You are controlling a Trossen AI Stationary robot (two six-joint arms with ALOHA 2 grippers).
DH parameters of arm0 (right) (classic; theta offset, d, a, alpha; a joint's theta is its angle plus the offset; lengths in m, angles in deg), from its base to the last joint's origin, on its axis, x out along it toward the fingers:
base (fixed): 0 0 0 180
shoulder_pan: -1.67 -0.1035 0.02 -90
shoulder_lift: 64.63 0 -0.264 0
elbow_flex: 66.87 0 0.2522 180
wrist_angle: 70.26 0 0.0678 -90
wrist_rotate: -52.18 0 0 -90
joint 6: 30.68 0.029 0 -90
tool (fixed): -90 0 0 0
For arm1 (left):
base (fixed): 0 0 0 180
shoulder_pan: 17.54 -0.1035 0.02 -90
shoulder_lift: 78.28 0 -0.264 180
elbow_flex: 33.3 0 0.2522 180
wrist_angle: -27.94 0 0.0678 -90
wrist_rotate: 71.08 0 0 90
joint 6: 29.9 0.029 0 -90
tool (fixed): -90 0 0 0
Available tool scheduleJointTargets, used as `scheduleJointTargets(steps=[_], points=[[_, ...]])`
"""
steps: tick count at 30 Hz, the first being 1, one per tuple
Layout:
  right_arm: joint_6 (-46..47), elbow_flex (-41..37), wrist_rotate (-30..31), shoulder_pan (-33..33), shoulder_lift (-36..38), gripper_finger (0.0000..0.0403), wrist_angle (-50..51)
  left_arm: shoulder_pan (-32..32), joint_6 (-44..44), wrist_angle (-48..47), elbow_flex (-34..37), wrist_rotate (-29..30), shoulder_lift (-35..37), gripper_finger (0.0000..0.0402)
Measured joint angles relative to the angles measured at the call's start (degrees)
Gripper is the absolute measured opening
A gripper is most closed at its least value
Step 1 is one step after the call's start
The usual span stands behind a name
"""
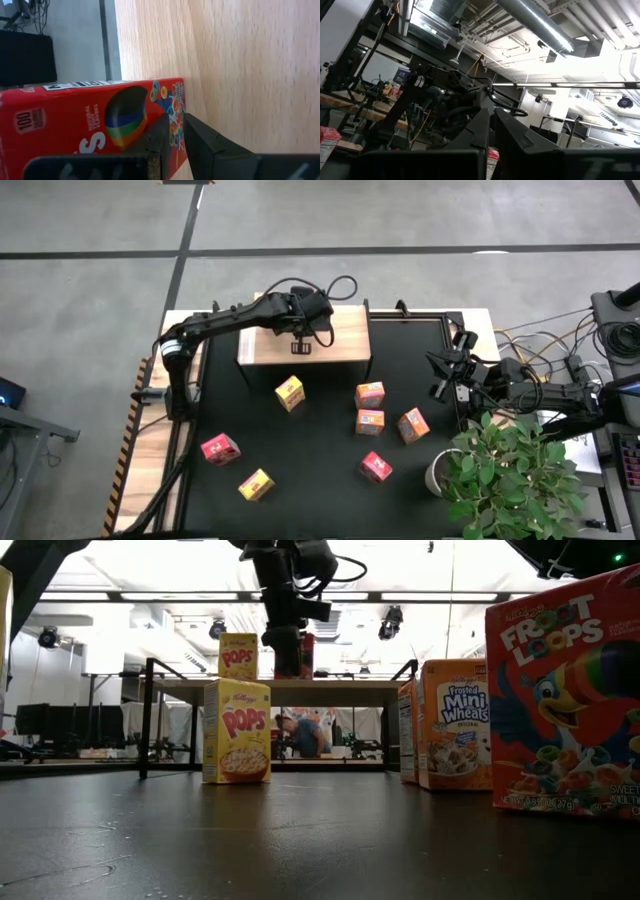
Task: Stack cereal on shelf
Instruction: Put the top right red cereal box on the shelf
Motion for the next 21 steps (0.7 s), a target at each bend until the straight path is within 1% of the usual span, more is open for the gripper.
scheduleJointTargets(steps=[17,21], points=[[-0.2,0.0,0.0,0.0,0.0,0.0018,0.0,-0.8,0.5,1.8,0.0,0.0,0.0,0.0039],[-0.2,0.0,0.0,0.0,0.0,0.0018,0.0,0.3,0.4,0.6,-0.8,0.1,0.1,0.0039]])
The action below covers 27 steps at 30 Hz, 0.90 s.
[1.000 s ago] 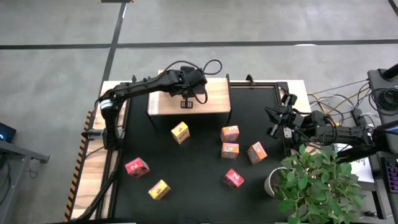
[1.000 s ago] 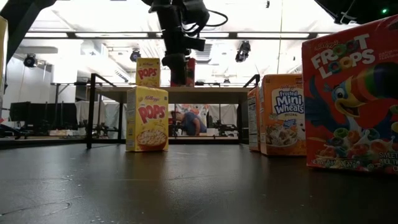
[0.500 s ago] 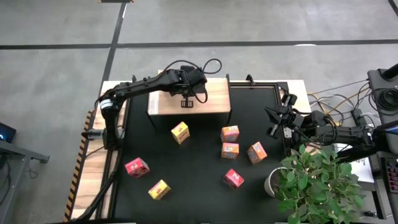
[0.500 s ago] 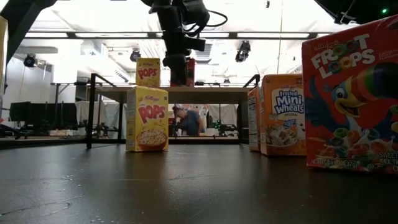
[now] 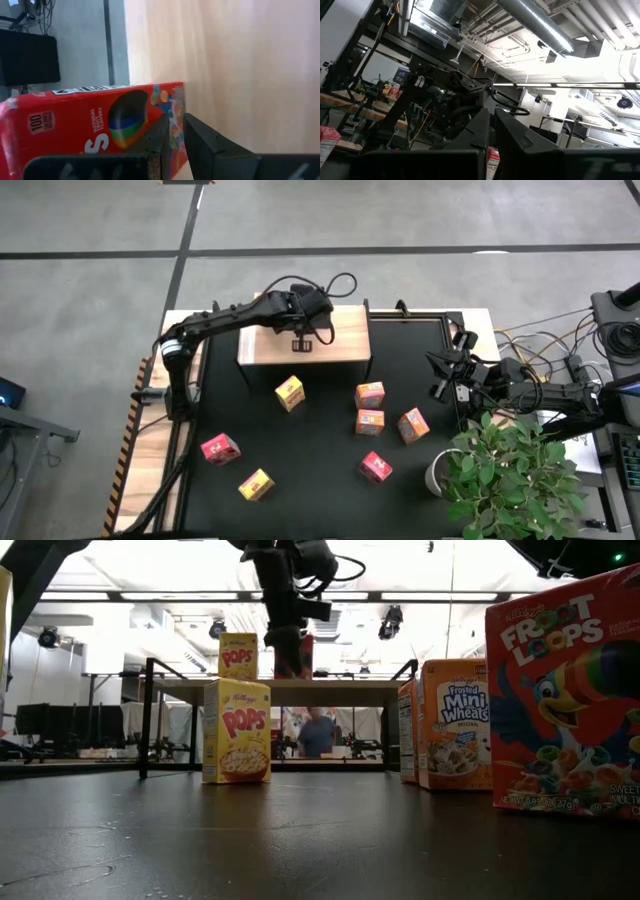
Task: Stack cereal on shelf
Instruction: Put the top right red cereal box on the shelf, then put the top orange cereal box on the shelf
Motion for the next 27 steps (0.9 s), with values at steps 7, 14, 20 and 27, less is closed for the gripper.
scheduleJointTargets(steps=[7,14,20,27], points=[[1.2,0.0,0.0,0.0,0.0,0.0018,0.0,5.8,-3.0,0.3,-3.1,-5.0,5.2,0.0039],[8.7,1.7,0.0,0.0,-0.4,0.0018,2.7,14.3,-9.4,2.7,-0.7,-6.5,13.9,0.0039],[17.4,9.7,-0.1,0.0,-5.2,0.0018,16.7,20.8,-10.8,12.8,10.7,-6.5,22.9,0.0039],[25.1,21.1,-0.2,0.0,-11.3,0.0018,39.6,24.7,-14.0,27.8,29.3,-6.4,35.5,0.0039]])
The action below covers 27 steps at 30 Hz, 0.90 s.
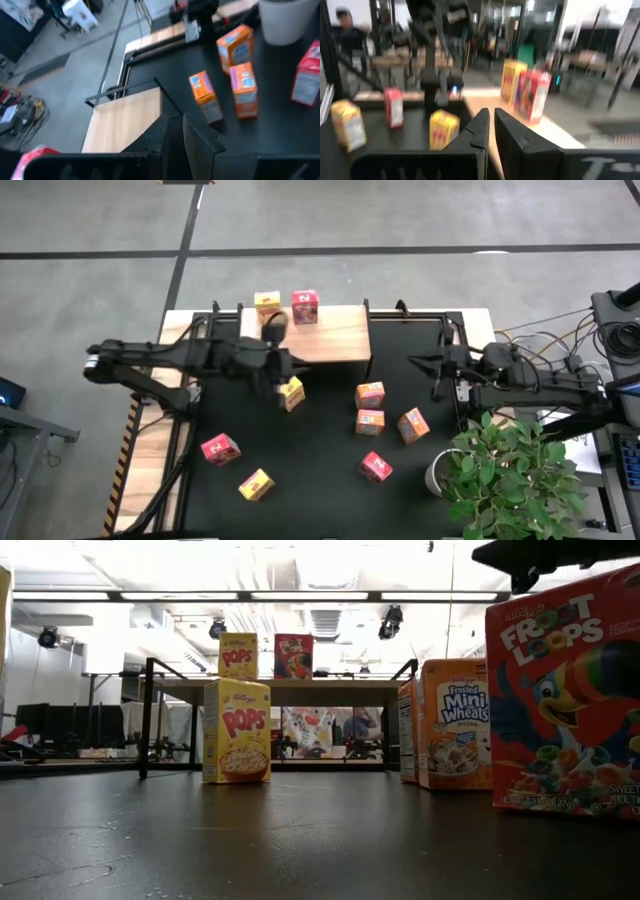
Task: Stack cereal on shelf
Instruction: Put the top orange cereal box on the shelf
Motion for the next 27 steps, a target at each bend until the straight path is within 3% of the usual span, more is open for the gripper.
scheduleJointTargets(steps=[5,10,18,27], points=[[3.6,5.8,0.0,0.0,-4.5,0.0018,13.1,0.7,1.4,12.0,12.1,0.3,7.5,0.0039],[7.0,6.4,-0.5,0.0,-10.0,0.0018,14.5,0.7,3.8,21.6,20.7,0.5,13.1,0.0039],[8.1,8.5,-0.7,0.0,-20.8,0.0018,15.1,0.7,4.7,23.5,24.9,0.5,18.0,0.0039],[5.5,16.6,-6.9,0.0,-30.9,0.0018,19.2,0.7,5.8,23.2,27.7,3.1,19.1,0.0039]])
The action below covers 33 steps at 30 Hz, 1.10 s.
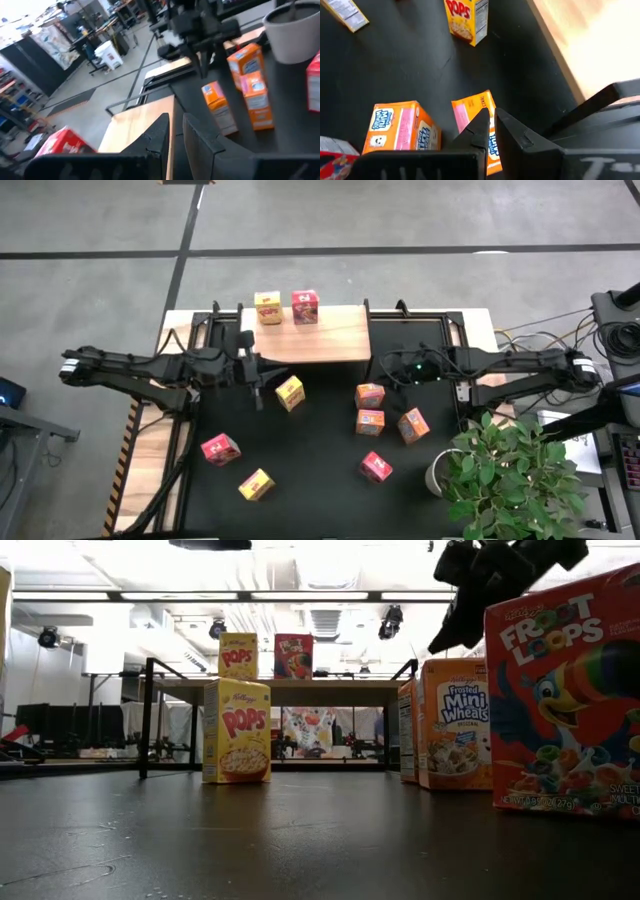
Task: Stack cereal on shelf
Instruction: Put the top orange cereal box on the shelf
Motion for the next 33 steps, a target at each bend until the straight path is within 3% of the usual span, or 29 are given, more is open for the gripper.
scheduleJointTargets(steps=[10,16,33], points=[[-1.9,8.5,-0.6,0.0,-7.8,0.0018,12.7,0.0,0.0,0.0,0.9,2.1,0.0,0.0039],[-0.8,11.5,-0.6,0.0,-11.0,0.0034,14.3,0.0,0.0,0.0,0.9,2.1,0.0,0.0039],[-1.7,12.2,-0.5,0.0,-13.6,0.027,15.8,0.0,0.2,2.3,0.9,2.1,0.0,0.0039]])
